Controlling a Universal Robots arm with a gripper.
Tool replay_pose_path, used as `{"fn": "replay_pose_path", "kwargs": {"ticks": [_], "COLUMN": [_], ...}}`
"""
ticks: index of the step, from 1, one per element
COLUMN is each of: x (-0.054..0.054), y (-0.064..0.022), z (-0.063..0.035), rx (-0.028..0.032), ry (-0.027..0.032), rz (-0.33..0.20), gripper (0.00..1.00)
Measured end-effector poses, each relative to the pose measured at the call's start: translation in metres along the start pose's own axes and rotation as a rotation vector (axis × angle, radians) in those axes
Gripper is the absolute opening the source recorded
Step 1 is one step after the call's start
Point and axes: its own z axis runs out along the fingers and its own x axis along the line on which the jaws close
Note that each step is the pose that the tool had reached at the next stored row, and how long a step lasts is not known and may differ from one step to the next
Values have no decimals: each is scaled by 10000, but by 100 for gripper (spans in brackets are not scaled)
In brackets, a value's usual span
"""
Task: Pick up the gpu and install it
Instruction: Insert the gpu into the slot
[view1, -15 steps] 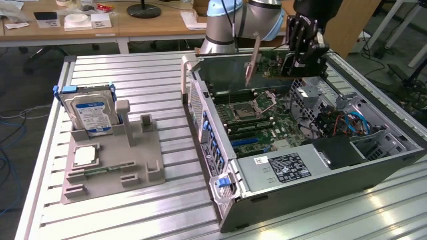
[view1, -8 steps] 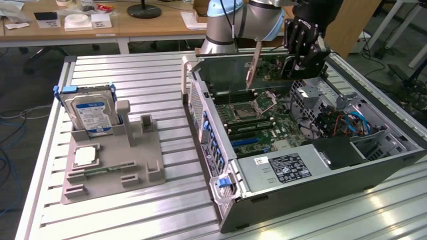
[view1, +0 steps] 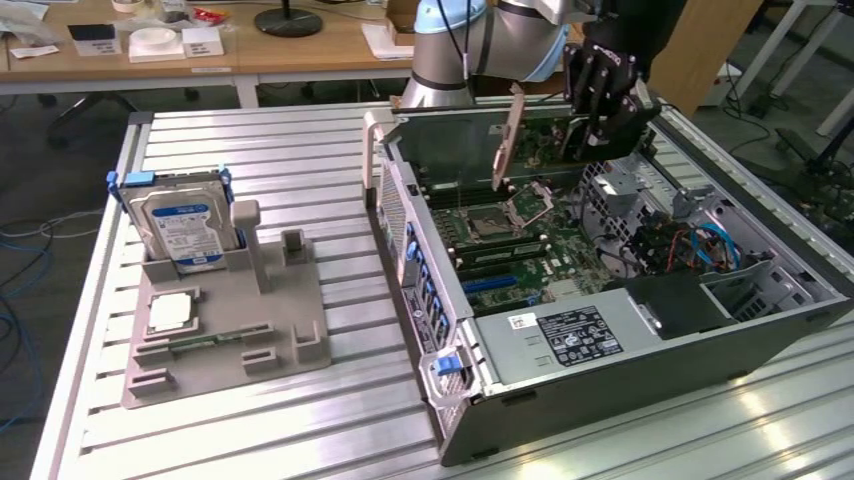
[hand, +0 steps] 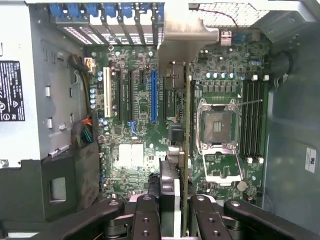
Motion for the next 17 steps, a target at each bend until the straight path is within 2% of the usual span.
{"fn": "replay_pose_path", "kwargs": {"ticks": [8, 17], "x": [1, 1], "y": [3, 10], "z": [47, 166], "rx": [2, -30], "ry": [-45, -56], "rz": [-606, -695], "gripper": [28, 28]}}
